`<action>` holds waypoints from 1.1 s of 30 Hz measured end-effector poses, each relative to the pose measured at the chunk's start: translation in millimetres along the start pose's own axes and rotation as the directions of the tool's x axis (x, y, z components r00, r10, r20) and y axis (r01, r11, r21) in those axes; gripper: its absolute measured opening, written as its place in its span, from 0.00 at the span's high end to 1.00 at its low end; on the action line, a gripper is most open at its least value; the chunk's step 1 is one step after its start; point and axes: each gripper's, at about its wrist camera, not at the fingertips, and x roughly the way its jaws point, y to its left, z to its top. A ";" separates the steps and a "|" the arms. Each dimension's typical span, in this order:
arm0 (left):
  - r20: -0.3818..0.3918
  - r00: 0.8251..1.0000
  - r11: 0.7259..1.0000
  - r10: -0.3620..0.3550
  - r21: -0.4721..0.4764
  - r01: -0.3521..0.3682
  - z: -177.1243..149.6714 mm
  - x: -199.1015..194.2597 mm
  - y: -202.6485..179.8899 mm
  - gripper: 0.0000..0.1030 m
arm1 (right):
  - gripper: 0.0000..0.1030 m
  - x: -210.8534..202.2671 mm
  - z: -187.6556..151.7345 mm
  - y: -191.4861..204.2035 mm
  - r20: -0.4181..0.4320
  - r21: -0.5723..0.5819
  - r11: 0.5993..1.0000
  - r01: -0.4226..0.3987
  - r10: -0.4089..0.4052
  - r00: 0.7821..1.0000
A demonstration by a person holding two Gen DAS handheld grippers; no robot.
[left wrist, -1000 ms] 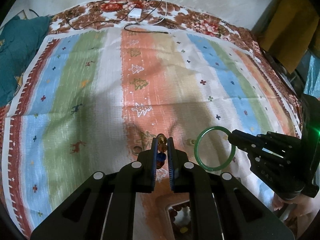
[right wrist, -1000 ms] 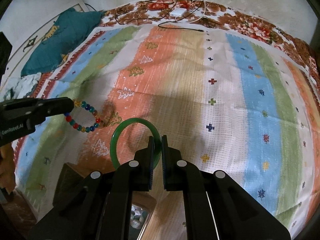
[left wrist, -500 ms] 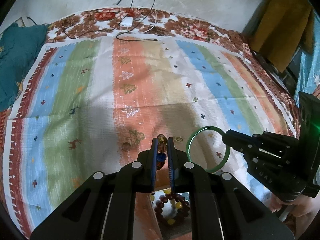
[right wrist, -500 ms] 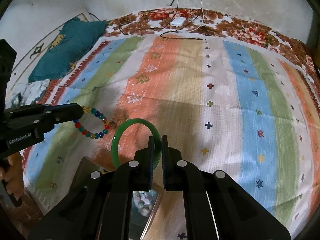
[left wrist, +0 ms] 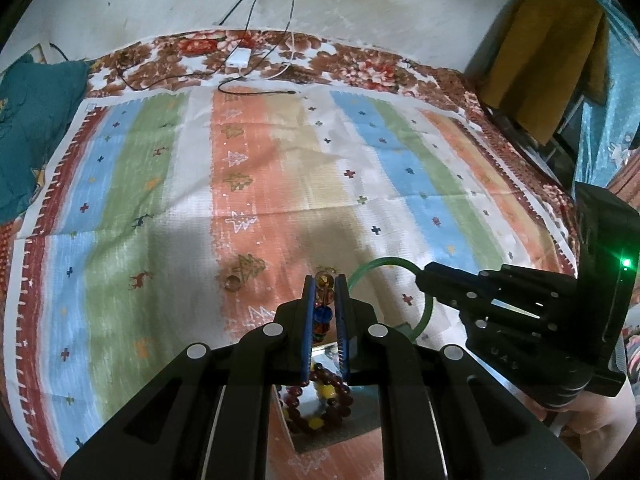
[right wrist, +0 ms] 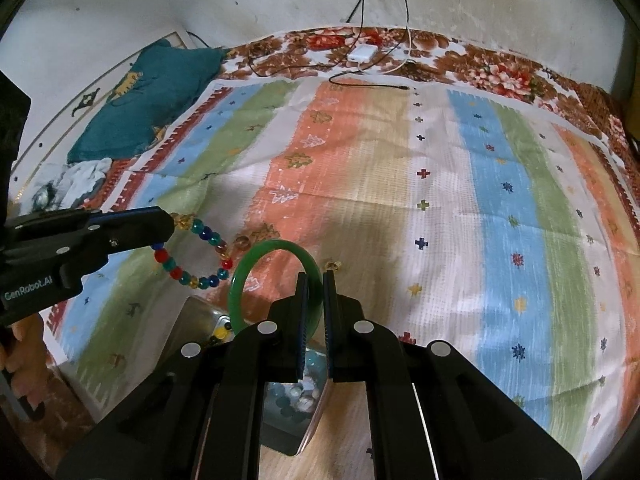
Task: Organize jewelry
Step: 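Carry the multicolour bracelet with the left gripper while the right gripper carries the bangle to the tin, then lower both items into the silver tin and open both grippers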
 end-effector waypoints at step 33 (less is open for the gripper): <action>0.010 1.000 1.000 -0.004 -0.004 0.004 -53.4 -27.5 -18.4 0.91 | 0.92 -30.5 -47.6 17.9 -0.005 -0.017 0.999 -0.040 0.040 0.999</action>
